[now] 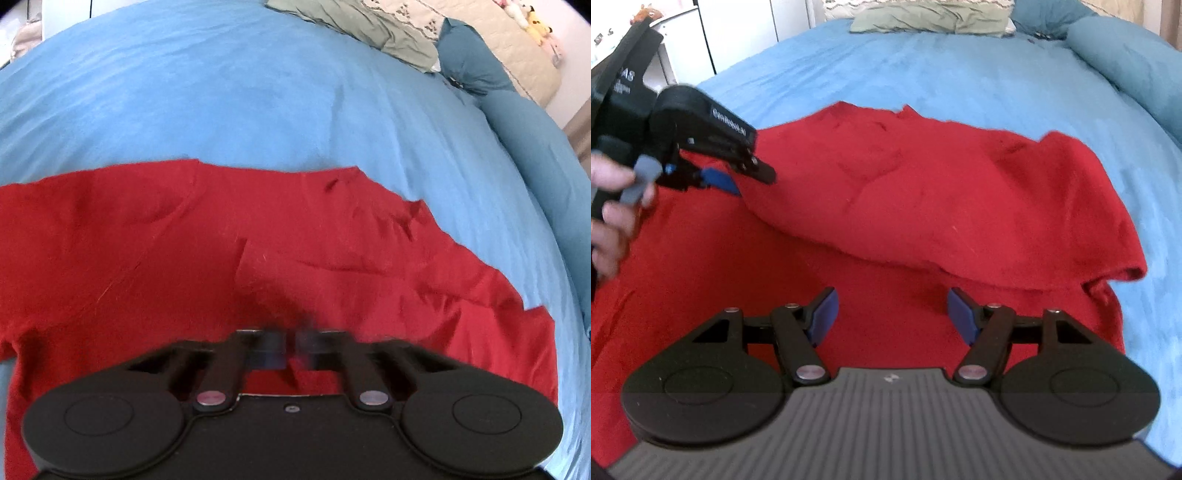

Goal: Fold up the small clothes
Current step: 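Carry the sleeve across the sweater body with the right tool and release, then grasp the cuff of the other sleeve with the left tool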

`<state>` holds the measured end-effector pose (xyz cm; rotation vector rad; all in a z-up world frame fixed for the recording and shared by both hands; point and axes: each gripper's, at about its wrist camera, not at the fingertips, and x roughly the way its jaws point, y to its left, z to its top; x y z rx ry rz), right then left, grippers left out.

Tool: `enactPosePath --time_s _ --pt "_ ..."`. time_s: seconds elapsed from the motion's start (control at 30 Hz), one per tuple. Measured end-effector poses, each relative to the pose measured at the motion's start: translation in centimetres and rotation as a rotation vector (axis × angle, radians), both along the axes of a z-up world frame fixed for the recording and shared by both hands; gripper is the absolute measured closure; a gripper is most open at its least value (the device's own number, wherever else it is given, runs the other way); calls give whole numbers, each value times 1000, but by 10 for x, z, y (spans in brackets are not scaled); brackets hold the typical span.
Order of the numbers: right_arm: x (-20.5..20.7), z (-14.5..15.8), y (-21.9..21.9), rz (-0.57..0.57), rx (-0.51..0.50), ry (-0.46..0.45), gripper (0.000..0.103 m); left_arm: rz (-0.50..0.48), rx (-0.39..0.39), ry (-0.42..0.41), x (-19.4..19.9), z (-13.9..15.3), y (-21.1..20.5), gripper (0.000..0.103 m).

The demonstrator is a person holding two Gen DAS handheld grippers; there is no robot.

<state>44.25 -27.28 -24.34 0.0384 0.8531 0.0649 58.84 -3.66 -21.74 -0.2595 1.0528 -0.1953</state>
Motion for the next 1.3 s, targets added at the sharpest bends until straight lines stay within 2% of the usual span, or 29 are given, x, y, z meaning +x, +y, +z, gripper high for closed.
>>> enactPosePath --time_s 0.1,0.2,0.27,0.57,0.67,0.73,0.9,0.93,1.0,1.03,1.1,1.2,1.3 --pt "-3 0 -9 -12 4 5 22 11 20 -81 1 18 3 99" --pt "-5 -1 -18 -25 17 3 22 81 53 -176 -2 41 23 99" --pt "-6 -3 -20 -22 13 1 22 122 83 -208 -4 48 37 99" --pt "-3 -3 -28 -49 -6 -23 21 179 125 -132 -17 2 75 95" --pt "-1 -3 -38 -94 -10 -29 21 181 154 -120 -21 -1 79 86" --pt "-3 -3 -48 -126 -9 -21 21 195 185 -120 -26 3 82 53" --pt "-14 9 -56 -153 -35 -13 20 256 302 -90 -44 21 102 31" --pt "-17 16 -55 -149 -20 -30 20 246 316 -88 -47 27 102 30" --pt "-16 30 -50 -125 22 -65 19 190 285 -130 -52 37 96 27" --pt "-13 35 -47 -117 38 -75 15 162 265 -147 -54 39 91 15" --pt "-4 38 -43 -114 59 -89 14 116 247 -167 -50 39 80 3" --pt "20 29 -42 -153 82 -82 14 49 243 -184 -41 29 62 3" --pt "32 14 -50 -221 64 -49 14 6 217 -146 -30 14 49 3"
